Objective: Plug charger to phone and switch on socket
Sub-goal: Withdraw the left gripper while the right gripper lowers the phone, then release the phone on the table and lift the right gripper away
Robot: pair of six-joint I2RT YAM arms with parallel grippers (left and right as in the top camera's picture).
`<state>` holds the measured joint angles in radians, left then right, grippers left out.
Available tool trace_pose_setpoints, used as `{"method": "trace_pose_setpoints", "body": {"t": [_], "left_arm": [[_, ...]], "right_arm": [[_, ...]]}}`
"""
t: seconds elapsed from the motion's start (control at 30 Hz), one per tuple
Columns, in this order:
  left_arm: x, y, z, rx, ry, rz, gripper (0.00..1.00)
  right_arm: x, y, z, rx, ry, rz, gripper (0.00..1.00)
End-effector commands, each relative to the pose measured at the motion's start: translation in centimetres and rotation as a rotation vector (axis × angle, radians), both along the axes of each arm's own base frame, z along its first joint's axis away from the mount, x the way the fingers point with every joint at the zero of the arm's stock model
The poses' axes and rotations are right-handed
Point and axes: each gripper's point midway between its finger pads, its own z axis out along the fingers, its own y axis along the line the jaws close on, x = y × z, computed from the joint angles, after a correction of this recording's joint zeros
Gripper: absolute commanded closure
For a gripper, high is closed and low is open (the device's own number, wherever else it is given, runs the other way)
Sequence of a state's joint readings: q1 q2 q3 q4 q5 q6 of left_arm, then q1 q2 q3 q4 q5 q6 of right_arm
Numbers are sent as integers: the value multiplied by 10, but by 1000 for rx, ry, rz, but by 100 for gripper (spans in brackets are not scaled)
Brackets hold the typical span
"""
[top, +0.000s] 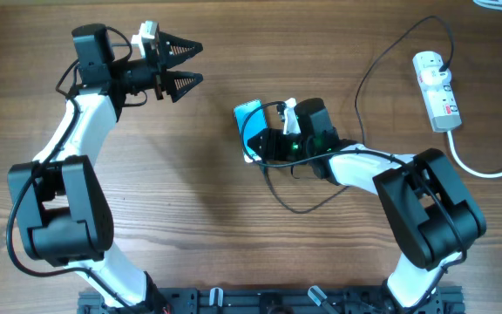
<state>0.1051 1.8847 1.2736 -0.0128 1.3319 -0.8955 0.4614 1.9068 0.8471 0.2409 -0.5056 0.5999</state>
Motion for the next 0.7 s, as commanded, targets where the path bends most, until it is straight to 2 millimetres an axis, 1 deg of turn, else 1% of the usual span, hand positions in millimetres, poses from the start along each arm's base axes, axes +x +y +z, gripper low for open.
{"method": "trace_pose_setpoints", "body": {"t": [0.0,0.1,0.27,0.57,0.67], "left_arm": [[0,3,7,8,-37,3,0],[0,3,7,8,-37,3,0],[0,3,7,8,-37,3,0],[0,3,7,8,-37,3,0],[0,3,7,8,-37,3,0]], "right_arm": [[5,-16,-10,-112,-25,-63,38],[5,-18,-10,-147,-38,-79,36],[7,-19,-10,-177,-55,-97,30],[8,-21,-7,-188,-64,-108,29],[7,-19,-1,-176,-76,-89,29]]}}
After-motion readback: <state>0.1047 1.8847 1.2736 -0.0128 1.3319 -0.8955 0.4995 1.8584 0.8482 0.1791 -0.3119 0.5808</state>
